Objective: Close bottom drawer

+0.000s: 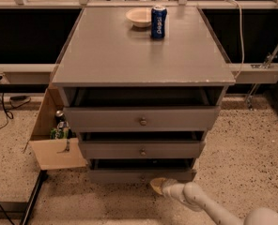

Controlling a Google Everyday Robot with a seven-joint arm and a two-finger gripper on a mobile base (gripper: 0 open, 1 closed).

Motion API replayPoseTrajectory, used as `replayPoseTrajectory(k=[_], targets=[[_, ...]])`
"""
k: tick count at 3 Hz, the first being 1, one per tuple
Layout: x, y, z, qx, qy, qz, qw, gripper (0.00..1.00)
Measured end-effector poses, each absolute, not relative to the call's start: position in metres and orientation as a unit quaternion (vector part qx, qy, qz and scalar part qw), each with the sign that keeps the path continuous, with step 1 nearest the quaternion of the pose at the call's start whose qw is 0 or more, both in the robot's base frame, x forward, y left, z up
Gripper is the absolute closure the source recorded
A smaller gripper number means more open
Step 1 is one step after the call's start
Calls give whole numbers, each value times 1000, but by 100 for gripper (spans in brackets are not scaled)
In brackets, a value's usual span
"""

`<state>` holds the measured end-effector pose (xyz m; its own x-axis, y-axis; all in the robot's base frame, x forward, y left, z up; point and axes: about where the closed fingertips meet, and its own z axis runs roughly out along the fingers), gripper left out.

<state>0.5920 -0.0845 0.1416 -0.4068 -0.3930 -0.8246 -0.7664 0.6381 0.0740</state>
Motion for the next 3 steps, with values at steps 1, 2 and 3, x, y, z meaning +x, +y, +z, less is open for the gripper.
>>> replayPoseTrajectory(k=[1, 2, 3], targets=[[599, -84, 148, -360, 801, 222, 424, 100], [609, -85, 155, -358, 795, 216, 439, 100], [619, -84, 160, -356, 791, 212, 450, 100]])
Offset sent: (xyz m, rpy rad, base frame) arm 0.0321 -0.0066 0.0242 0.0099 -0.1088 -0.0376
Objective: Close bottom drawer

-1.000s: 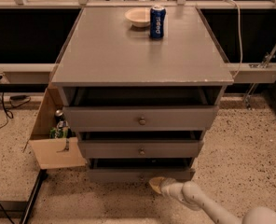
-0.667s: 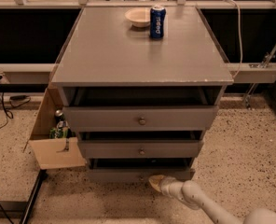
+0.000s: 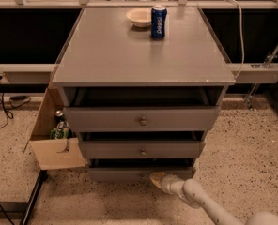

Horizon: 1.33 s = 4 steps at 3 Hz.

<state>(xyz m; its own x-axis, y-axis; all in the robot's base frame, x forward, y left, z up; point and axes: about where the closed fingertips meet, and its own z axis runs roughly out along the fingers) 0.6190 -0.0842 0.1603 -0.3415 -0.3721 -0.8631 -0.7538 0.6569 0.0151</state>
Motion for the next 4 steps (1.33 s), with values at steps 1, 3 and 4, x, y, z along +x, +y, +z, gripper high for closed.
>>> replayPoseTrajectory(k=[1, 3, 4], targets=[[641, -79, 161, -353, 786, 209, 462, 100], [634, -80, 163, -361, 788, 219, 448, 100], [612, -91, 165, -368, 797, 244, 413, 100]])
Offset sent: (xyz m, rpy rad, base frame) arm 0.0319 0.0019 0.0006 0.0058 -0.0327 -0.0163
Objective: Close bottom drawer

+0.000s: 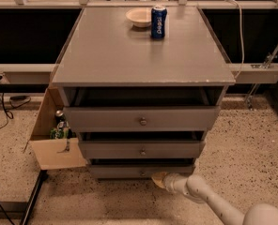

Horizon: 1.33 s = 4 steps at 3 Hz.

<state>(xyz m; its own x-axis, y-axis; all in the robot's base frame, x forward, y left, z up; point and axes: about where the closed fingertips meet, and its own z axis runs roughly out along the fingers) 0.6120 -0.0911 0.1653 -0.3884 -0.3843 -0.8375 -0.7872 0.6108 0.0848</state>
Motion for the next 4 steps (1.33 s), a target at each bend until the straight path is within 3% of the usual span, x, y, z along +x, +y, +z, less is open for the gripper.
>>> replayPoseTrajectory(k=[2, 4], targets=[[569, -111, 154, -326, 832, 350, 281, 100], [552, -102, 159, -330, 824, 381, 258, 57]])
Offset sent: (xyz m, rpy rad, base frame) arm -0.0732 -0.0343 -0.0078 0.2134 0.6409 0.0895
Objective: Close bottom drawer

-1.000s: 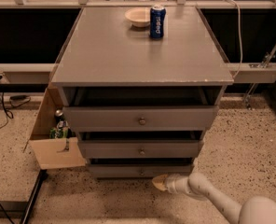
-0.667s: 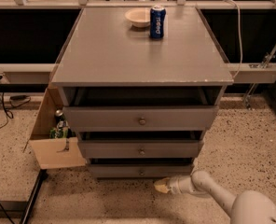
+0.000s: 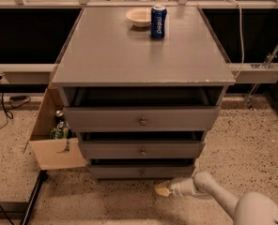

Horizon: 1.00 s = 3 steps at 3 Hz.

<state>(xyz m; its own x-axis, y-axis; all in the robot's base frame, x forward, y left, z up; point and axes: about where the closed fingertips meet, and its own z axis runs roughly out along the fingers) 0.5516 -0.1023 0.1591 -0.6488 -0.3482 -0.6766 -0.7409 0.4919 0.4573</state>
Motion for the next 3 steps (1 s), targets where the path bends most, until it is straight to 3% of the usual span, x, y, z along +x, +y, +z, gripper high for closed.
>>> replayPoseTrajectory(k=[2, 3], targets=[[552, -102, 159, -330, 824, 381, 258, 11], [552, -102, 159, -330, 824, 381, 258, 0]])
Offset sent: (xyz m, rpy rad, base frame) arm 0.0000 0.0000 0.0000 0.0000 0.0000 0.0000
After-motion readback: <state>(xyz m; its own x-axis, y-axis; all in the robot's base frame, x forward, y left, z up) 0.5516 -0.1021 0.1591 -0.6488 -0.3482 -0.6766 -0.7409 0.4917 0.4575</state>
